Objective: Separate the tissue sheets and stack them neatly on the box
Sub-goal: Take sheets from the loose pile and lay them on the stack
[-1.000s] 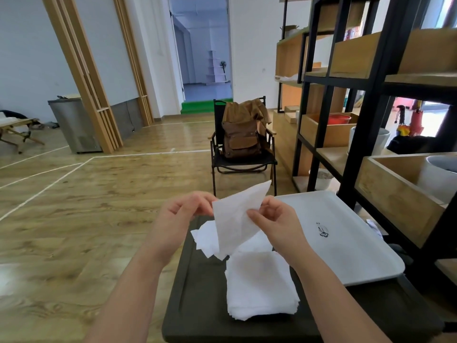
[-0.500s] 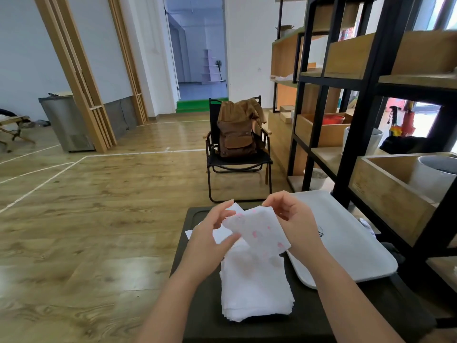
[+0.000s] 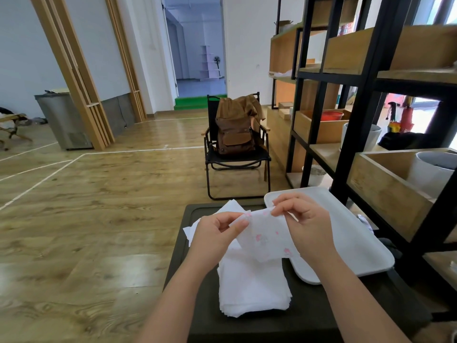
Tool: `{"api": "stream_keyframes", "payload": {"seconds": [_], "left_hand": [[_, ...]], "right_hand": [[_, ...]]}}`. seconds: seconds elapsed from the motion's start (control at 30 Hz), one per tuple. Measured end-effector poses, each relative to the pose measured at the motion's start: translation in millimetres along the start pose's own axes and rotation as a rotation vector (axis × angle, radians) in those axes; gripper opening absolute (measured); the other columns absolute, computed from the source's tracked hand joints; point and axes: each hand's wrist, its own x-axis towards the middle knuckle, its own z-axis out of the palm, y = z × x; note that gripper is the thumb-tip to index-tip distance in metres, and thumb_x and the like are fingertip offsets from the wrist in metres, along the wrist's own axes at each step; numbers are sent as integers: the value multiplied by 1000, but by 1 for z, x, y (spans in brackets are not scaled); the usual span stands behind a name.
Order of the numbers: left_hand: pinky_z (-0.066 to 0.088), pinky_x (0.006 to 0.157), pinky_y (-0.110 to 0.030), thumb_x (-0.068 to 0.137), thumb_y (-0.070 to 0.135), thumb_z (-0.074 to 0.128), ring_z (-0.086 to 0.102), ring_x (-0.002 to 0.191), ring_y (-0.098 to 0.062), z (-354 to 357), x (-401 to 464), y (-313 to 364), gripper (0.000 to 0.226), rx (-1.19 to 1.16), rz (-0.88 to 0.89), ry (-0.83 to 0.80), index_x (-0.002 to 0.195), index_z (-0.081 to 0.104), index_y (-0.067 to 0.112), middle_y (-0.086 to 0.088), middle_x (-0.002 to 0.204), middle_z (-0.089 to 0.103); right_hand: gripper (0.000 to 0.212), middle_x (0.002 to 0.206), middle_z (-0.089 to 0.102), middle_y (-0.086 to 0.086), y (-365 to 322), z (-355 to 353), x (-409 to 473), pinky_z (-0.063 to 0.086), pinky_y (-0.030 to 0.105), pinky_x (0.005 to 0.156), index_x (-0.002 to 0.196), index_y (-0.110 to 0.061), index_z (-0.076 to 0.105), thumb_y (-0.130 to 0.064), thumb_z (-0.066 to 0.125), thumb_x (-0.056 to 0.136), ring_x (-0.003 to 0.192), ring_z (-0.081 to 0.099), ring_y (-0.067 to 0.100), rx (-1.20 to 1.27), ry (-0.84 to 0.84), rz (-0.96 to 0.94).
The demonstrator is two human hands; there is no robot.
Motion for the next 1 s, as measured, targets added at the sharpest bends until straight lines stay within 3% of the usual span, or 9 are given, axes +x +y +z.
{"api": "stream_keyframes", "payload": {"seconds": [0.07, 0.2, 0.3, 0.37, 0.5, 0.6, 0.77, 0.9, 1.0], "left_hand": [[55, 87, -28, 87, 33, 71, 72, 92, -11, -1, 1, 1, 11, -9, 11, 18, 92, 80, 30, 7, 94, 77], [51, 78, -16, 89, 36, 69, 71, 89, -7, -8, 2, 5, 11, 49, 71, 3, 91, 78, 39, 10, 93, 77], [53, 74, -17, 94, 32, 66, 71, 86, -9, -13, 2, 8, 14, 126, 98, -4, 92, 78, 39, 11, 90, 76], [55, 74, -30, 94, 34, 66, 70, 83, -15, -15, 1, 10, 13, 174, 104, -15, 91, 77, 39, 9, 88, 76], [52, 74, -44, 95, 33, 65, 65, 82, -30, -18, -2, 14, 14, 253, 97, -53, 90, 76, 38, 3, 84, 74], [51, 71, -33, 92, 31, 67, 67, 77, -16, -20, -7, 16, 12, 246, 101, -6, 85, 76, 36, 7, 81, 74], [51, 67, -35, 91, 38, 61, 64, 74, -22, -13, -22, 18, 13, 54, 69, 47, 87, 72, 32, -2, 82, 72], [50, 69, -47, 90, 49, 54, 55, 74, -25, 1, -33, 11, 26, -68, 9, 131, 90, 67, 26, -21, 86, 62], [39, 59, -34, 99, 46, 48, 47, 64, -19, 14, -36, -3, 25, -6, -63, 234, 90, 66, 29, -17, 72, 58]], "right_hand": [[36, 94, 68, -8, 1, 0, -1, 52, 20, 81, 83, -21, 70, 14, 64, 83, 95, 64, 8, 49, 4, 44], [39, 111, 68, -10, 2, -5, -4, 50, 21, 92, 117, -26, 63, 2, 43, 98, 111, 61, 6, 277, -84, 303], [30, 109, 68, -15, -1, -7, -6, 49, 12, 83, 116, -37, 65, -39, 43, 96, 105, 62, 1, 307, -292, 377], [26, 101, 69, -19, -3, -4, -8, 50, 9, 70, 107, -40, 68, -50, 51, 90, 93, 64, -3, 256, -352, 374], [7, 86, 71, -19, -1, 4, -12, 49, 11, 63, 90, -32, 73, -28, 67, 90, 80, 65, -3, 141, -239, 342], [16, 84, 71, -17, 1, 4, -13, 51, 12, 66, 84, -33, 73, -20, 67, 90, 83, 66, 0, 141, -156, 354], [9, 88, 73, -12, -9, 4, -19, 55, 20, 60, 90, -44, 71, -41, 66, 84, 83, 68, 6, 263, -207, 375], [24, 85, 71, 1, -4, 7, -29, 54, 31, 69, 92, -26, 74, -38, 54, 96, 81, 65, 16, 178, -224, 440], [35, 70, 60, 6, 2, 14, -37, 40, 24, 55, 81, -13, 68, -40, 52, 97, 61, 50, 13, 65, -149, 474]]}}
